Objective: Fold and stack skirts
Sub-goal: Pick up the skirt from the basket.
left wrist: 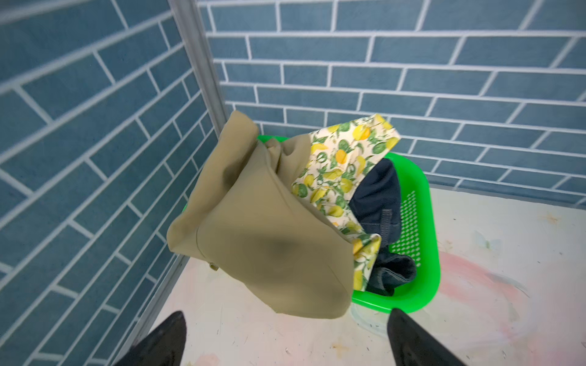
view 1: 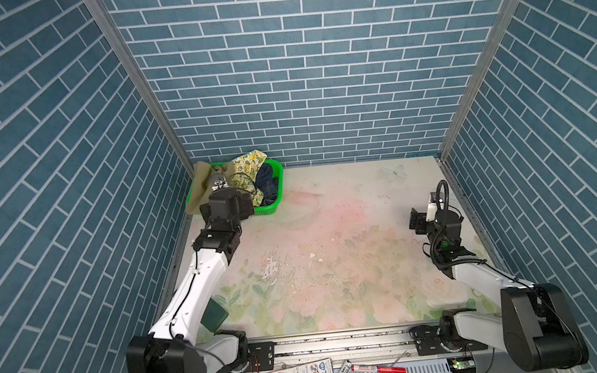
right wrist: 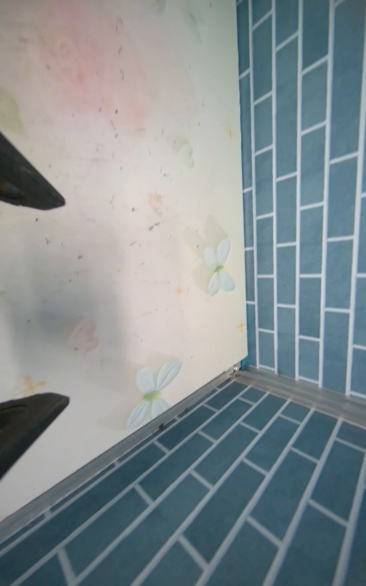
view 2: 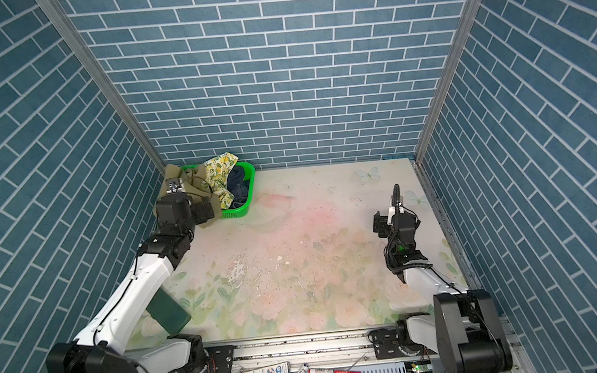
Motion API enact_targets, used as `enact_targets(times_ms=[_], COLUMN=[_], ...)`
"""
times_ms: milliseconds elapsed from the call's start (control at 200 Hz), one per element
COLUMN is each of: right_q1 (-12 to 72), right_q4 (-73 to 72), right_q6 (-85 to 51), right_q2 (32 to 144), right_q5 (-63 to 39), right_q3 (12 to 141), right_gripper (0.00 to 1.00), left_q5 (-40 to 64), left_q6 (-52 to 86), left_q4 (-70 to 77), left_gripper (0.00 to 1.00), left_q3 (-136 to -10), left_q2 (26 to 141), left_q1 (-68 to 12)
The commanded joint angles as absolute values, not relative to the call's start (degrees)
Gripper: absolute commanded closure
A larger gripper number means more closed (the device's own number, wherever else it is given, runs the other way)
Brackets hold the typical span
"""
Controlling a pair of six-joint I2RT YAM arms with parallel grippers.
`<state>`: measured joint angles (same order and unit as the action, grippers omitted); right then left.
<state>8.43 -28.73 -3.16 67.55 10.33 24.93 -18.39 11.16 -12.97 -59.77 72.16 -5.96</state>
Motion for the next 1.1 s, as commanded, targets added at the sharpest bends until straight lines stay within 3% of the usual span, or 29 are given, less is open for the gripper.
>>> enact_targets(times_ms=[0,360,440,470,550,605,645,865,1095], right_q1=[12.18,24.30,26.24,26.93,28.16,28.46,28.53,28.65,28.54], right_q4=[-22.36,-13.32,-12.29,-12.08,-11.61,-11.32,-11.17,-9.56,-9.23], right_q6=[-3.39,-4.92,-4.60,-4.44,-4.22,-4.37,-4.65,-6.01,-12.06], right_q2=[66.02,67.79,67.95,67.94,67.73,67.44,67.14,64.89,66.23], right_q5=[8.98,4.56,4.73,4.75,4.92,5.14,5.38,6.85,10.89], right_q3=[30.46,38.66,40.08,40.52,41.26,41.61,41.82,42.71,45.57], right_gripper=[0.12,0.14,0.14,0.14,0.14,0.14,0.14,0.13,0.14], left_q5=[-12.60,-9.57,-9.37,-9.37,-9.34,-8.30,-7.58,-6.91,2.00], left_q6=[17.17,20.13,20.47,20.48,20.13,20.05,19.64,17.74,16.52], left_q4=[-23.95,-27.37,-27.06,-26.31,-25.14,-25.76,-26.26,-28.17,-26.09], left_gripper=[0.02,0.02,0.08,0.16,0.51,0.76,1.00,1.00,1.00], left_q3=[-64.77,-77.84,-80.36,-80.85,-82.73,-84.70,-86.23,-90.34,-92.97], left_q2=[76.75,92.51,96.14,97.31,100.43,102.28,103.13,98.07,89.66], left_q1=[-3.12,-0.90,-0.88,-0.87,-0.86,-0.82,-0.79,-0.79,-0.92])
